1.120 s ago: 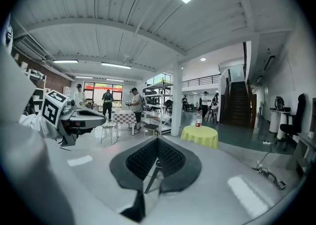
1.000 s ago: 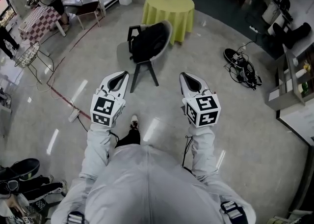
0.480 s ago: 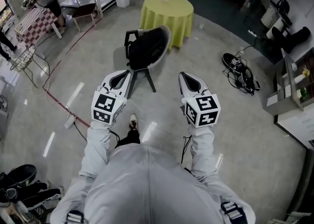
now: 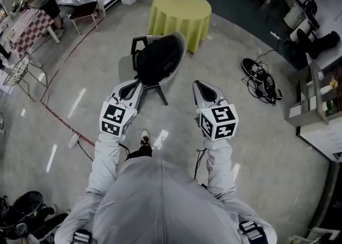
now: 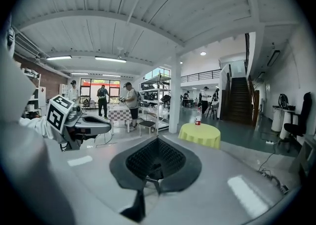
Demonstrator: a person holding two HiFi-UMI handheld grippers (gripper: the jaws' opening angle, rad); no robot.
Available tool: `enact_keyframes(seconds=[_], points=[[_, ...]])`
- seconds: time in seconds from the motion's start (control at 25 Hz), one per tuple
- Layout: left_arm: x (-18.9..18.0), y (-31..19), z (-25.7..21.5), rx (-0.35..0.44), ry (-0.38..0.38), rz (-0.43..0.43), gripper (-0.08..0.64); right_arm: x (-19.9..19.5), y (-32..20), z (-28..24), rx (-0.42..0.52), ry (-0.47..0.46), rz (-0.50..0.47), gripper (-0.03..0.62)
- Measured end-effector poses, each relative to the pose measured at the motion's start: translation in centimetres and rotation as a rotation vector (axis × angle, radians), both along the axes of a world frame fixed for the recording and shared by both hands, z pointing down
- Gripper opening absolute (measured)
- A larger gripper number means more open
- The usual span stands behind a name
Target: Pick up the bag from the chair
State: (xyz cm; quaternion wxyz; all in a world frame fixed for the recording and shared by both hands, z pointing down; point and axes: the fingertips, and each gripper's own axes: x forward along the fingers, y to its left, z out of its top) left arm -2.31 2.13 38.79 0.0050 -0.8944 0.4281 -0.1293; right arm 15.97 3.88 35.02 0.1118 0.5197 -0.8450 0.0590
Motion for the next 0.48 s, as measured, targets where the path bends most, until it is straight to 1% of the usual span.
enact_keyframes(seconds=[0.2, 0.48], points=[[-0.1, -5.3, 0.8, -0.03, -0.003, 0.025, 0.008, -0.1, -4.7, -0.2, -0.012, -0.006, 0.023, 0.011], [-0.1, -11.8, 1.9, -0.062, -0.01, 0.064, 0.008, -0.9, -10.7, 1.0, -0.045, -0.005, 0.05, 0.011]])
